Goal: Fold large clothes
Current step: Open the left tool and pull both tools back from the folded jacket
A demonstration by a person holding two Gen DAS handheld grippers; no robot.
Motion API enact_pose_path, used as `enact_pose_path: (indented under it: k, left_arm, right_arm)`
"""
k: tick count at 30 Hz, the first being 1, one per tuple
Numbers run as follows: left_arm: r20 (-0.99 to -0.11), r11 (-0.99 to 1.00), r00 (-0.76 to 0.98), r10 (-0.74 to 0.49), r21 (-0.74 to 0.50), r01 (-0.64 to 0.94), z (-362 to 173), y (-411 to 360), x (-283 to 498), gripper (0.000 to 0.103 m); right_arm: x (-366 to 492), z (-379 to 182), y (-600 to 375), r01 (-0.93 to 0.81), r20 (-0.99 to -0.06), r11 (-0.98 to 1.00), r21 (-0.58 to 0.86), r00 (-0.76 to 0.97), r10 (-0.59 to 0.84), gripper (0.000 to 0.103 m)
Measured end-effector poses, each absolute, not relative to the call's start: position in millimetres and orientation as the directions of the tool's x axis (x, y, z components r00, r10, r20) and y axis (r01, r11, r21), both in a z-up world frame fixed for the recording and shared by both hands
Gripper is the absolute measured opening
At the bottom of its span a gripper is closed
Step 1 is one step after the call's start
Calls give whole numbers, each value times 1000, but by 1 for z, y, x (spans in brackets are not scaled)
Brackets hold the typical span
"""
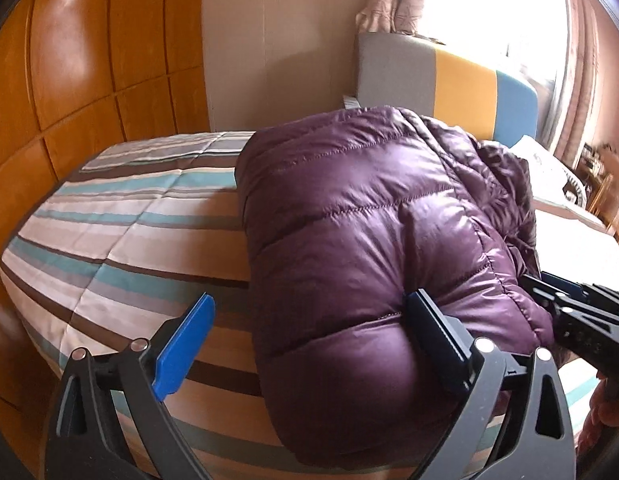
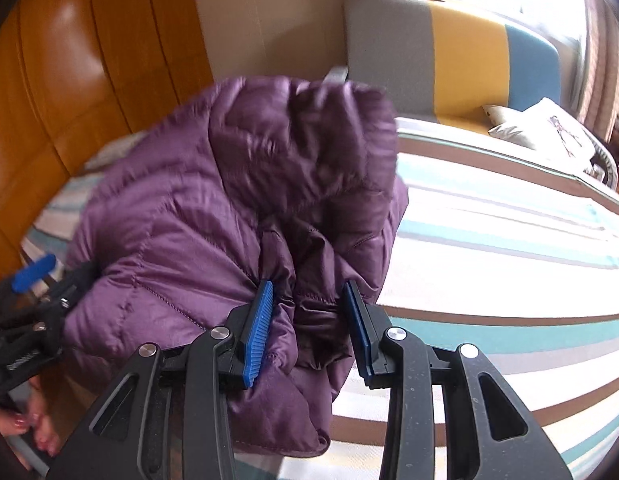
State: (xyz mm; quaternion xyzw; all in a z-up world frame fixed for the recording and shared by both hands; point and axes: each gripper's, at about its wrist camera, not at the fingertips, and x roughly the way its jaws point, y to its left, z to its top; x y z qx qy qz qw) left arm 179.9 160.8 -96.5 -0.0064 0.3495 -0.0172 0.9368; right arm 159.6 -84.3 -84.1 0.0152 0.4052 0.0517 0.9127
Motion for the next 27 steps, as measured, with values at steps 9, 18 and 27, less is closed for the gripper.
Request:
enact_pose_path:
  k: [9, 18, 27]
  left_arm:
    - [-625, 998, 778, -68, -44, 52, -73, 162, 145, 101]
    - [-562, 1000, 827, -10, 7, 16, -49, 149, 93, 101]
    - [-567, 994, 822, 57, -45, -100, -45, 163, 63, 101]
  right_arm:
    - [130, -62, -100, -82, -676, 981, 175, 715, 180, 42]
    - [87, -43, -93, -131, -645, 977, 170, 735, 211, 51]
    - [50, -28, -81, -173, -619, 975, 137, 753, 220, 84]
